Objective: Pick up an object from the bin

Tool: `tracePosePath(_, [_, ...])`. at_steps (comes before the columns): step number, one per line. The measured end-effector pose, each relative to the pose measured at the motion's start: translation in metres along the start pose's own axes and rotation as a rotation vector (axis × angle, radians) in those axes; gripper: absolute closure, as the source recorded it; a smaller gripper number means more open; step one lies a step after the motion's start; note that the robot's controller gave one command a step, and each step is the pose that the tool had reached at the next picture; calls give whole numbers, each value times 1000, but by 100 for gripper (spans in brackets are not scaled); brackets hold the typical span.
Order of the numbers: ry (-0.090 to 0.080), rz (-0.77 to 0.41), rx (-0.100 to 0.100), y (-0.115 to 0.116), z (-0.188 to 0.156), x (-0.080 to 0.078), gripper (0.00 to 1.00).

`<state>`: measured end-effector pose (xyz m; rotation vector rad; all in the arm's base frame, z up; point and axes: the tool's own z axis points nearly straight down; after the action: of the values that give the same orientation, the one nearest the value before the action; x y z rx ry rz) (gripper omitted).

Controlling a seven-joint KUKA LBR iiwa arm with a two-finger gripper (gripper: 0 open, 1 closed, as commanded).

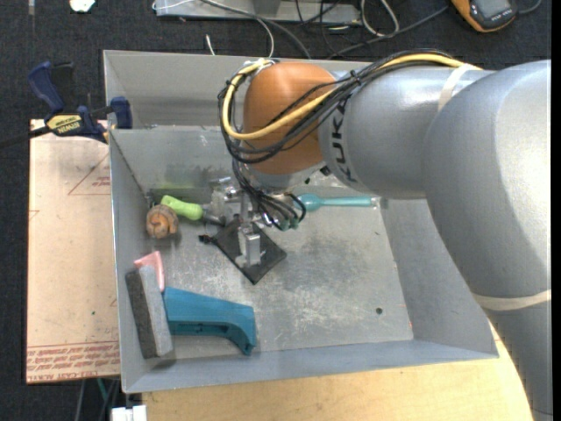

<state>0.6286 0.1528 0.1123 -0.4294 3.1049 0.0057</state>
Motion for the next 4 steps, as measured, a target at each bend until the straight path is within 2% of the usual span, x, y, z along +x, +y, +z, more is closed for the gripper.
tracePosePath(1, [1,96,0,-33,21,-3,0])
tracePosePath(2, [3,-202,-5,-46,40,-9,100])
tracePosePath(3, [3,-202,-5,-46,40,-9,100])
tracePosePath(4, [3,-220,-7,-54,-19,-1,100])
